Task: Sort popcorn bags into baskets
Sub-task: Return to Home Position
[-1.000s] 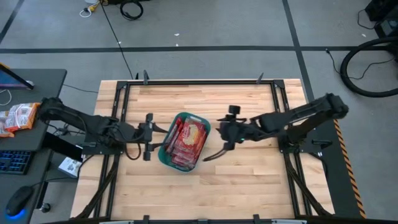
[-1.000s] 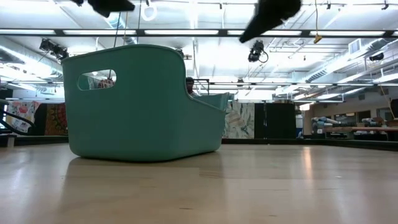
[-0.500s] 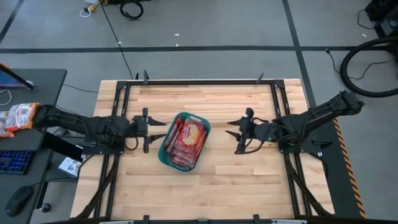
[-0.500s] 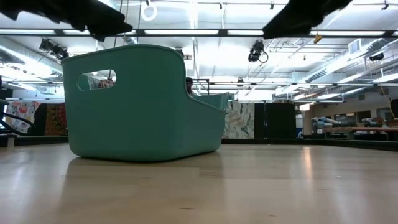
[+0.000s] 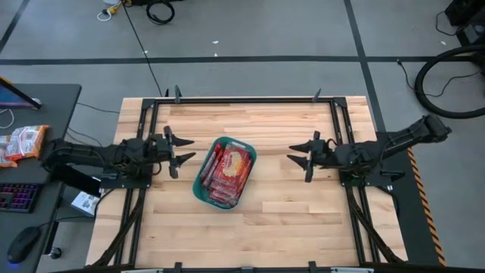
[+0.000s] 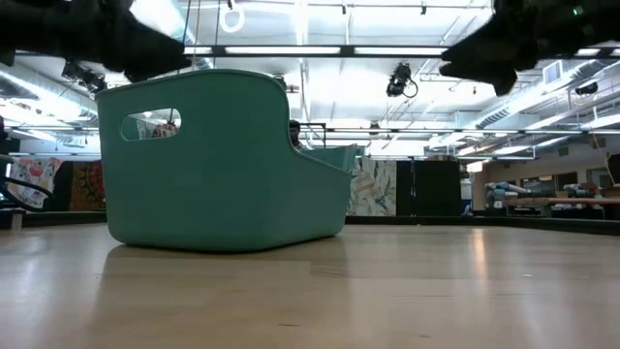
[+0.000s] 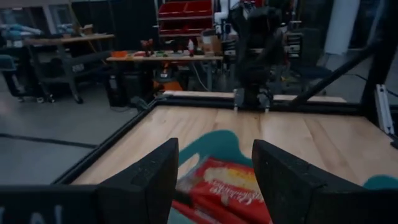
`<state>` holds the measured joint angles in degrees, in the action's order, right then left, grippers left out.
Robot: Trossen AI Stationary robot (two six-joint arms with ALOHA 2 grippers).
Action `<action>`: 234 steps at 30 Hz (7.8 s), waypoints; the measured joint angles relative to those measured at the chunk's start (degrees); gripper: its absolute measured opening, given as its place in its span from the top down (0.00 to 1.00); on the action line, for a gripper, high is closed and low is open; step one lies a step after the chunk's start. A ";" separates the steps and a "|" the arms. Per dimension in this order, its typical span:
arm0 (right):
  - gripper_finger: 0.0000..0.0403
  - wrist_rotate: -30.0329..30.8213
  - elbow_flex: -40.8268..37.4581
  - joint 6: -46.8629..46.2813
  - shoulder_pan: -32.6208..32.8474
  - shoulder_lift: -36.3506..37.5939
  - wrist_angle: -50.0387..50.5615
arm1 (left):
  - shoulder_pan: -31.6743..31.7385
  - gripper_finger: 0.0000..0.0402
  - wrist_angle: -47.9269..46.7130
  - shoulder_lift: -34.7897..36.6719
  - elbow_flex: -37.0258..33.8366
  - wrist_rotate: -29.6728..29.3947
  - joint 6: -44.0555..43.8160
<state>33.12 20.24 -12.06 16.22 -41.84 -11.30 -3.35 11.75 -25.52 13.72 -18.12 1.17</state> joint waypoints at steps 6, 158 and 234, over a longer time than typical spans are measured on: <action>0.58 0.28 -4.75 0.00 -0.28 9.02 -0.56 | 2.89 0.49 0.30 4.28 -2.44 -0.06 -0.69; 0.57 -2.77 -19.90 8.84 -0.21 40.34 6.68 | 4.46 0.73 -5.14 15.90 -13.36 17.73 -3.46; 0.57 -2.79 -19.90 8.82 -0.19 40.34 6.68 | 4.46 0.73 -5.14 15.90 -13.36 17.73 -3.43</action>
<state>30.33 0.34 -3.24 16.03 -1.50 -4.62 1.10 6.61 -9.63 0.36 -0.38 -2.26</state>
